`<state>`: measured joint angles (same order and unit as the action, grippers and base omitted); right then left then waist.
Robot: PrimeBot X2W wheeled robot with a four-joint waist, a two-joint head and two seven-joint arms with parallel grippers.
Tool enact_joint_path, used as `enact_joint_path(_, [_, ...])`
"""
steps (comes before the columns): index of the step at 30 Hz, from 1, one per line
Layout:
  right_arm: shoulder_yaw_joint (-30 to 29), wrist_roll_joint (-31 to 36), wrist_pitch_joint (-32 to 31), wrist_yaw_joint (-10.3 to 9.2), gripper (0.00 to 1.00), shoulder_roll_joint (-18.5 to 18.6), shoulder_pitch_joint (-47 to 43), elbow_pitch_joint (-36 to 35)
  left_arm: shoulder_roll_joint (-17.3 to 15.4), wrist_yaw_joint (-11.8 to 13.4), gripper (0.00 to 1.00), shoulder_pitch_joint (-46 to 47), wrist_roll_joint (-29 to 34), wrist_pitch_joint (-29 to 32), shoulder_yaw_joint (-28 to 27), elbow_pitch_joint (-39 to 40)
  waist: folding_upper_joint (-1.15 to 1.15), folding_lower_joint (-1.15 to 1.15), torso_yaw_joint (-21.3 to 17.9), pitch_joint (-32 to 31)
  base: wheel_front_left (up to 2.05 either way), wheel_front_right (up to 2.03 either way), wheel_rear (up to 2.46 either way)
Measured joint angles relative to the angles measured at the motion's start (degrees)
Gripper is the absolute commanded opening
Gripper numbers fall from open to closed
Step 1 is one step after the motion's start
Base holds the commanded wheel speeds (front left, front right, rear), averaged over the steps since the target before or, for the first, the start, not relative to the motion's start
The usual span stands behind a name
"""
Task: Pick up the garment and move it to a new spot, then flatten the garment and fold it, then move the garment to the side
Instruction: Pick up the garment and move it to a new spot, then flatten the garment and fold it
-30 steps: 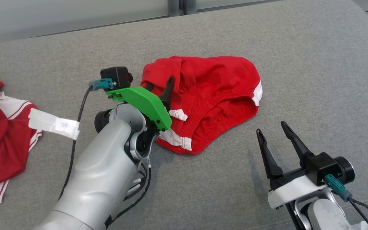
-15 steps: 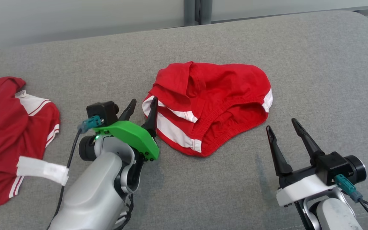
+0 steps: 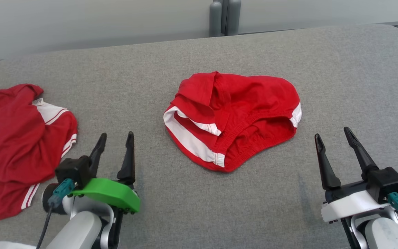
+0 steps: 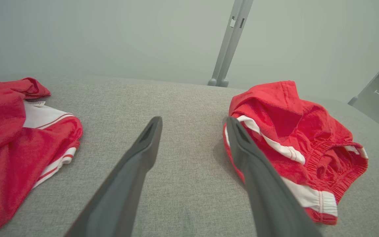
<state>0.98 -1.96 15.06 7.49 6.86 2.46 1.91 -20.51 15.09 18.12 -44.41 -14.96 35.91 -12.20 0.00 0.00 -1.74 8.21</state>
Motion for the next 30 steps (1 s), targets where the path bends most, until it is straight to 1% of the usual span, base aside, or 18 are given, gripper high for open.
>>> enact_joint_path(2, [-0.5,0.0,0.0,0.00,1.00,0.3,-0.2,0.0,-0.8,-0.1,1.00,-2.1,1.9,0.0,-1.9,2.3,0.00,0.00,0.2,-0.1,0.00,0.00,0.00])
enact_joint_path(4, [-0.8,0.0,0.0,0.00,1.00,0.4,-0.5,-0.1,-0.9,-0.5,1.00,-4.3,2.6,-0.1,-4.4,4.4,0.00,0.00,0.4,-0.1,0.00,0.00,0.00])
enact_joint_path(6, [-1.2,0.0,0.0,0.00,1.00,0.5,-0.9,-0.1,-1.2,-0.9,1.00,-7.0,5.1,-0.1,-6.2,6.0,0.00,0.00,0.6,-0.1,0.00,0.00,0.00])
enact_joint_path(9, [-1.8,0.0,0.0,0.00,1.00,0.6,-1.1,0.0,-0.6,-1.3,1.00,-10.9,6.2,-0.1,-10.0,8.0,0.00,0.00,0.8,-0.5,0.00,0.00,0.00])
enact_joint_path(11, [-1.9,0.0,0.0,0.00,1.00,0.7,-1.3,0.1,-0.3,-1.3,1.00,-12.2,7.1,-0.1,-11.1,8.6,0.00,0.00,0.9,-0.8,0.00,0.00,0.00])
enact_joint_path(16, [-3.1,0.0,0.0,0.00,1.00,0.6,-3.1,0.8,2.1,-2.5,1.00,-18.4,10.1,-0.1,-15.5,11.3,0.00,0.00,1.4,-2.3,0.00,0.00,0.00])
enact_joint_path(19, [-3.4,0.0,0.0,0.00,1.00,0.4,-3.4,0.8,3.5,-3.3,1.00,-21.2,11.5,-0.1,-16.5,12.2,0.00,0.00,1.8,-3.0,0.00,0.00,0.00])
enact_joint_path(24, [-3.2,0.0,0.0,0.00,1.00,0.2,-3.5,0.9,5.2,-4.7,1.00,-22.6,12.9,-0.1,-18.4,12.3,0.00,0.00,2.6,-3.7,0.00,0.00,0.00])
enact_joint_path(27, [-3.0,0.0,0.0,0.00,1.00,0.2,-3.5,0.9,5.5,-5.0,1.00,-22.8,13.2,-0.1,-19.0,12.3,0.00,0.00,2.7,-3.8,0.00,0.00,0.00])
enact_joint_path(30, [-2.8,0.0,0.0,0.00,1.00,0.5,-3.5,1.1,6.2,-6.2,1.00,-23.8,13.2,-0.1,-19.3,12.1,0.00,0.00,2.7,-4.1,0.00,0.00,0.00])
